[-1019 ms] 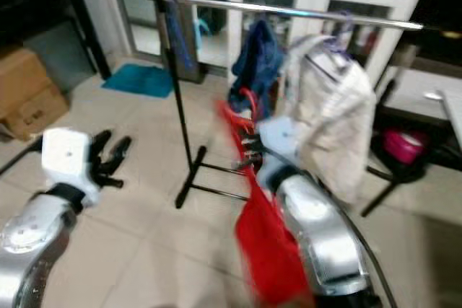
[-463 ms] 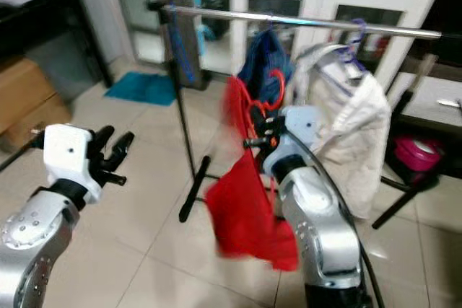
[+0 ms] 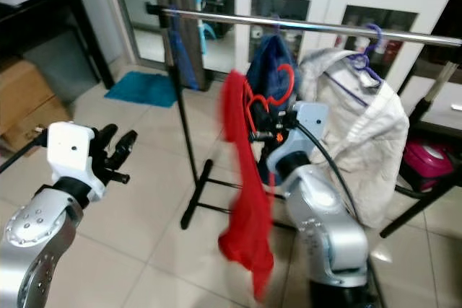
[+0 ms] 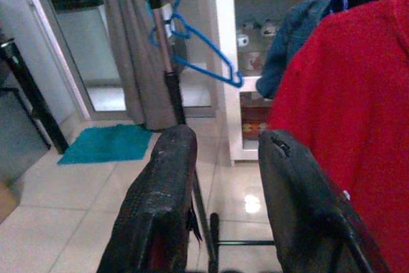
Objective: Hang hanger
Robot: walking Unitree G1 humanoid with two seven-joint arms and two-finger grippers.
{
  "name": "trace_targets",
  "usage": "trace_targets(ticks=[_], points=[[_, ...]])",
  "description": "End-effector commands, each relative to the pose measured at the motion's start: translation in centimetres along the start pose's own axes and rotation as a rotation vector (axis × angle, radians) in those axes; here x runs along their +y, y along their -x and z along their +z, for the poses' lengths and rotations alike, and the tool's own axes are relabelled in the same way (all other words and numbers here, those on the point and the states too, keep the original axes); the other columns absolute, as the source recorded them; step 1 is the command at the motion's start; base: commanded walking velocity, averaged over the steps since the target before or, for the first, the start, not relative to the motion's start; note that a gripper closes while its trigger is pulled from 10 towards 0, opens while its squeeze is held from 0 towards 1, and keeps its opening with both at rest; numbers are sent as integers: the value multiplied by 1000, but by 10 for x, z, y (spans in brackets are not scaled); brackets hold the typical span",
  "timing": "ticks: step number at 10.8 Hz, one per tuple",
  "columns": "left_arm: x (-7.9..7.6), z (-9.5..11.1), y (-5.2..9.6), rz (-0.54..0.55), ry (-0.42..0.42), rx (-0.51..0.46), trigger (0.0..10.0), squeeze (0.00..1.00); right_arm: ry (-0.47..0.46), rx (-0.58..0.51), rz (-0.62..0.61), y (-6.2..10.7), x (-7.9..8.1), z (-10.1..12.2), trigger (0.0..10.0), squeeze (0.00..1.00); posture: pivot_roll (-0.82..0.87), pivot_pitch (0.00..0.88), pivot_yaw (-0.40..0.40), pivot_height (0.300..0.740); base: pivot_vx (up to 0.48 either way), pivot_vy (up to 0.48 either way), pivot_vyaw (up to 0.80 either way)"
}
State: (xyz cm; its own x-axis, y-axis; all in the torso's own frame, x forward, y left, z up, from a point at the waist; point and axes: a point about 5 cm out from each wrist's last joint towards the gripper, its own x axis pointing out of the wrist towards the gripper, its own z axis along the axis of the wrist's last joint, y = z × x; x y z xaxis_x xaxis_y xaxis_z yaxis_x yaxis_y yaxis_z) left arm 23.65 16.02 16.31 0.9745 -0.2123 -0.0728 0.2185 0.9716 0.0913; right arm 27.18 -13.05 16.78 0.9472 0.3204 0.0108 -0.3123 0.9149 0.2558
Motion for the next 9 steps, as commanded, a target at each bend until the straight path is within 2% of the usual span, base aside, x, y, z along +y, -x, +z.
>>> trace_targets(ticks=[1, 2, 4, 7, 9], points=[[2, 2, 1, 3, -11, -4, 10000, 0, 23, -7, 60, 0, 8, 7, 10000, 0, -19, 20, 39, 740, 289, 0, 0], [3, 1, 2, 7, -14, -1, 10000, 0, 98, 44, 83, 0, 10, 1, 10000, 0, -18, 20, 34, 740, 289, 0, 0], [6, 1, 3, 17, -18, 0, 10000, 0, 167, 100, 67, -3, 10, -4, 10000, 0, -15, 20, 29, 740, 287, 0, 0], [9, 0, 4, 6, -36, 9, 10000, 0, 239, 170, -11, -7, 1, -6, 10000, 0, -11, 17, 26, 740, 285, 0, 0], [6, -1, 5, -25, -43, 19, 10000, 0, 206, 138, -76, -12, -3, -1, 10000, 0, -10, 20, 35, 740, 285, 0, 0]])
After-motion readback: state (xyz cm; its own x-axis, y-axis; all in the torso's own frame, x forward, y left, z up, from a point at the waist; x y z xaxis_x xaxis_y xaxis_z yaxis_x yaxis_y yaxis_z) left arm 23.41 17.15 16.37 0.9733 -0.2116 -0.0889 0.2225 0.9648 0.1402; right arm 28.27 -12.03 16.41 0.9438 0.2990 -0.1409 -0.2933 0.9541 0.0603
